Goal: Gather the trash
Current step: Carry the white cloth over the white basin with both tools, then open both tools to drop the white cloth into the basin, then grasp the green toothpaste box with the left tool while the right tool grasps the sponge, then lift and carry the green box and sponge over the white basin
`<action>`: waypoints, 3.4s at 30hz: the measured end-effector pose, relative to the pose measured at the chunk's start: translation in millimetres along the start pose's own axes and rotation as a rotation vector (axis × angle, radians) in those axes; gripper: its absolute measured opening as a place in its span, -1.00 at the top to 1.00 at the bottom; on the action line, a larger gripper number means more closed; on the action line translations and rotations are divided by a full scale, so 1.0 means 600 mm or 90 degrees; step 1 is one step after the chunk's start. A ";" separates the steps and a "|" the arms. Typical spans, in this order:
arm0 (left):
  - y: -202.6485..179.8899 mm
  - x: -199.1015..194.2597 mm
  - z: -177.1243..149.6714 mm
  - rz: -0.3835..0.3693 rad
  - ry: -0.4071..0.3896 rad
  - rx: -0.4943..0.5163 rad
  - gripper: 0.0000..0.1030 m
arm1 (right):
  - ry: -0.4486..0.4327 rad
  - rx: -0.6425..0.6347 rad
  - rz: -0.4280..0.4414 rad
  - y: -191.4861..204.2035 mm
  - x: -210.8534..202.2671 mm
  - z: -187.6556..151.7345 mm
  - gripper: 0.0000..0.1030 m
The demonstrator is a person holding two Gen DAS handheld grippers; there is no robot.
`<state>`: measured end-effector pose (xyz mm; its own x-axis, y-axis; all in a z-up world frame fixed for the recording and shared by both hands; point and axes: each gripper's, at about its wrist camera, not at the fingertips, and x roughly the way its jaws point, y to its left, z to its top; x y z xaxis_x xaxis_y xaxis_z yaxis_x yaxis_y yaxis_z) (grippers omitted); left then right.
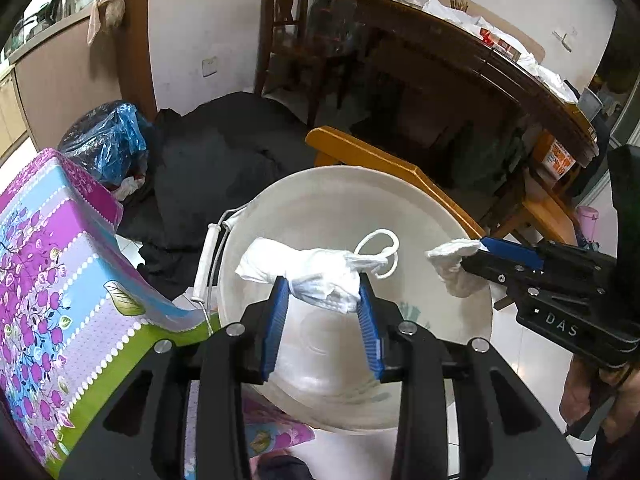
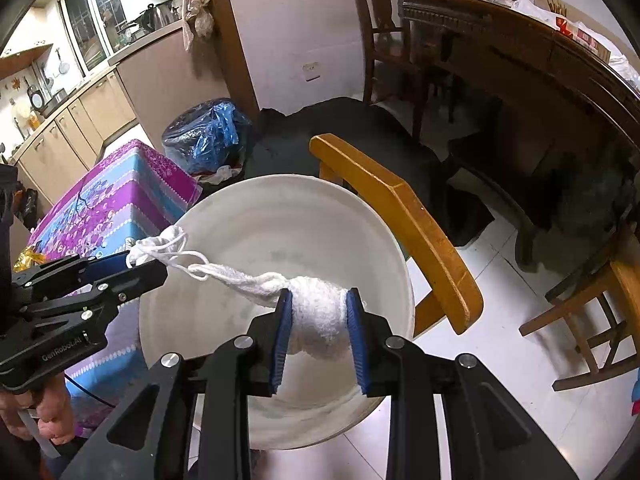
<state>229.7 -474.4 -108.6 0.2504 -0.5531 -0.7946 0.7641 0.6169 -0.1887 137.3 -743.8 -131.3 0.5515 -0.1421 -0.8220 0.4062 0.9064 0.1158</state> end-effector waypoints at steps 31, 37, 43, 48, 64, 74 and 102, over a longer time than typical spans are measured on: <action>0.023 -0.067 -0.048 0.057 -0.053 0.007 -0.15 | -0.157 -0.036 0.029 0.080 -0.103 -0.036 0.19; 0.088 -0.189 -0.104 0.091 -0.131 -0.008 -0.15 | -0.294 -0.082 0.088 0.187 -0.188 -0.080 -0.22; 0.209 -0.316 -0.185 0.141 -0.185 -0.076 -0.15 | -0.324 -0.141 0.185 0.324 -0.208 -0.115 -0.40; 0.339 -0.403 -0.275 0.221 -0.203 -0.152 -0.23 | -0.297 -0.219 0.265 0.460 -0.182 -0.137 -0.40; 0.586 -0.480 -0.453 0.244 -0.166 -0.338 -0.38 | -0.159 -0.548 0.426 0.961 -0.035 -0.143 -0.33; 0.579 -0.434 -0.464 0.216 -0.125 -0.302 -0.44 | -0.135 -0.617 0.382 1.036 0.013 -0.137 -0.11; 0.515 -0.477 -0.472 0.286 -0.215 -0.300 0.30 | -0.240 -0.430 0.392 0.916 -0.106 -0.127 0.39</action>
<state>226.1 33.1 -103.1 0.7072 -0.2859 -0.6466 0.2266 0.9580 -0.1757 269.9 -206.2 -57.9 0.7704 0.4199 -0.4798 -0.4665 0.8842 0.0247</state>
